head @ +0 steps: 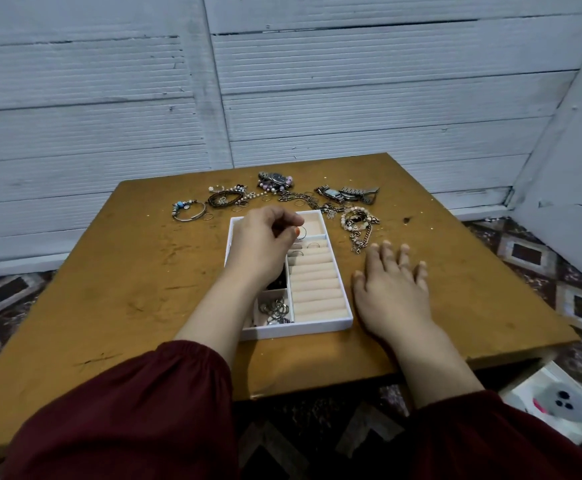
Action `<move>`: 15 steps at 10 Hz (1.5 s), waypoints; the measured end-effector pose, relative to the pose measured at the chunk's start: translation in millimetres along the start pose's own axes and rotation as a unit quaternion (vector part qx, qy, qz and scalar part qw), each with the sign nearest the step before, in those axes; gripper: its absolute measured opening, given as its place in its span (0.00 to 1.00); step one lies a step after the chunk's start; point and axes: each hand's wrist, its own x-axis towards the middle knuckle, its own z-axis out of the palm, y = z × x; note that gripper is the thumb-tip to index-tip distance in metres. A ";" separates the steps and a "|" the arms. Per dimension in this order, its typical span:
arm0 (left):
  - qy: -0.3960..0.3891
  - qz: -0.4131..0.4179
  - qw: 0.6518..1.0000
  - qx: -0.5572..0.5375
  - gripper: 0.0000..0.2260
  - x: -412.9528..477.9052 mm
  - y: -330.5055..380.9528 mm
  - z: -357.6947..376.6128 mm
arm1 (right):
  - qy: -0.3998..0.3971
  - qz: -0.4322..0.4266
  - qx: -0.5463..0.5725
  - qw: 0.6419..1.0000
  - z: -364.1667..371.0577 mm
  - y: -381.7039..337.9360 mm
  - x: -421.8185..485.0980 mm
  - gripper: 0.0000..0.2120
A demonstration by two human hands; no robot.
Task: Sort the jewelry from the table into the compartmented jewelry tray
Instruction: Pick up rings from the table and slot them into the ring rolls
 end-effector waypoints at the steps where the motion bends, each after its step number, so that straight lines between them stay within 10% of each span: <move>1: -0.008 0.016 0.998 0.058 0.09 2.5 0.4 3.0 | -0.025 0.012 -0.005 1.000 -1.3 -2.5 1.1 0.30; 15: -0.100 0.152 0.907 0.380 0.08 8.5 8.8 15.3 | -0.033 0.016 -0.023 0.999 0.1 -3.1 2.3 0.30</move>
